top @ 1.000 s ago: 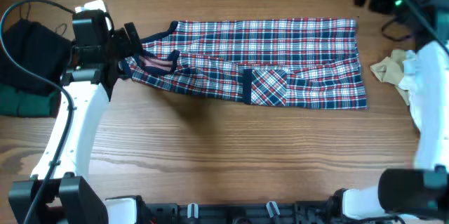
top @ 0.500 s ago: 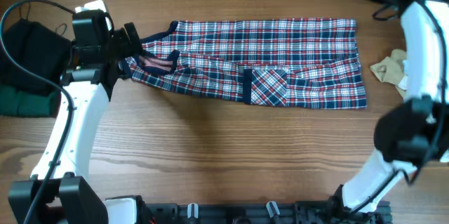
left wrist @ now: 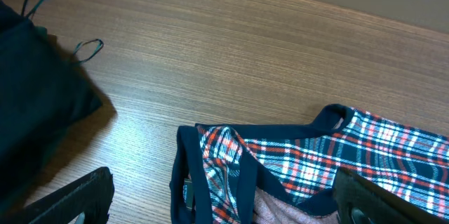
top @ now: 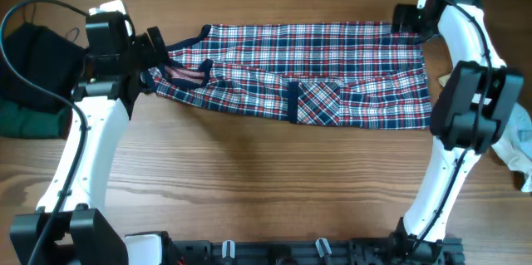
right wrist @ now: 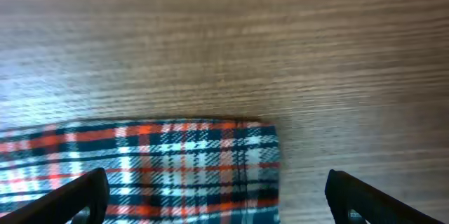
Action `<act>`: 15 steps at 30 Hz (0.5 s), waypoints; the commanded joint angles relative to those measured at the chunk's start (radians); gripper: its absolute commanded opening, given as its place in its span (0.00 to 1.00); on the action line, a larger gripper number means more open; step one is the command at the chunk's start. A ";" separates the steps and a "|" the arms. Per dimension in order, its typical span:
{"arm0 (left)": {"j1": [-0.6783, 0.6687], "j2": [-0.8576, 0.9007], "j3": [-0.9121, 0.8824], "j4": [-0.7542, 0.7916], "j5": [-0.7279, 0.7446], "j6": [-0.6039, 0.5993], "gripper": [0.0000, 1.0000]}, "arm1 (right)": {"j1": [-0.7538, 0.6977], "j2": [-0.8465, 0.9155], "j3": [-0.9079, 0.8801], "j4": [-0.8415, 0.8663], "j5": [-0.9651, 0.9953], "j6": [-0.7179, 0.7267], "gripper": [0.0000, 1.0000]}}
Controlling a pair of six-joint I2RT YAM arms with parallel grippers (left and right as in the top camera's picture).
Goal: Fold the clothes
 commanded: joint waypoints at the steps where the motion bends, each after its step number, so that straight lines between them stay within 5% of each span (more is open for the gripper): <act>1: 0.003 -0.003 0.008 0.002 0.002 -0.002 1.00 | 0.005 0.032 0.003 0.005 0.003 -0.026 0.99; 15: 0.003 -0.003 0.008 0.002 0.002 -0.002 1.00 | 0.012 0.079 -0.007 -0.054 -0.149 -0.027 0.99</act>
